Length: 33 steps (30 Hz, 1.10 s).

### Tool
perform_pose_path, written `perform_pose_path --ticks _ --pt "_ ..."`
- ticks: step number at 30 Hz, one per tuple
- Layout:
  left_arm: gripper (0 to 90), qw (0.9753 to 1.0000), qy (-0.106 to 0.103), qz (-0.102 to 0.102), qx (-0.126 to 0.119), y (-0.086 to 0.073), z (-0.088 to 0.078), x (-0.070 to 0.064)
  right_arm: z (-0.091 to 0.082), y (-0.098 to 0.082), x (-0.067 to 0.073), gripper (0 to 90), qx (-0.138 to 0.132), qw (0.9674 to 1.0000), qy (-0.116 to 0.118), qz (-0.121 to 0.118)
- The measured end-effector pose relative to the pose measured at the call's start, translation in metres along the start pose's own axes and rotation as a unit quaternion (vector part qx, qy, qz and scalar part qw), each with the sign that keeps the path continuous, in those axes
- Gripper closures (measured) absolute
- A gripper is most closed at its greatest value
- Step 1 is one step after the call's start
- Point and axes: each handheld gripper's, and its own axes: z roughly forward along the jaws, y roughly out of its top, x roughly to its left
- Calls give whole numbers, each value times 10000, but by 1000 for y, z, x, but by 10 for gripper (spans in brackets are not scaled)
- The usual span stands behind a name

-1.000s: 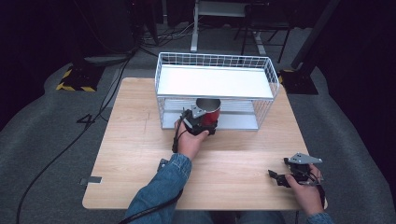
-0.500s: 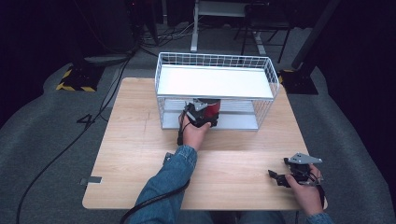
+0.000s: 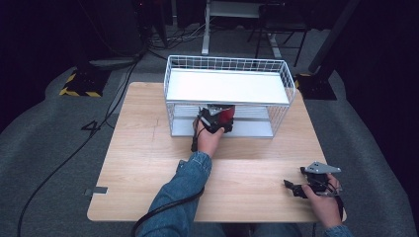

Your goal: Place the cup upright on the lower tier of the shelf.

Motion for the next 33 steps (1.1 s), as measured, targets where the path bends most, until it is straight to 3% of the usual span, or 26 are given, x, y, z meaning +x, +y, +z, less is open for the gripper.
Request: perform_pose_path --ticks 6,10,21,33 --pt "161 10000 -4 24 -6 -1 3 1 0 0 0 96 -1 10000 0 1" --pt "154 9998 26 207 78 -1 5 0 0 0 0 96 1 10000 -1 0" --pt "149 9998 -159 135 26 -3 1 3 0 0 0 96 -3 10000 10 5" --pt "150 9993 -283 216 67 -7 -22 6 0 0 0 96 2 10000 -2 1"
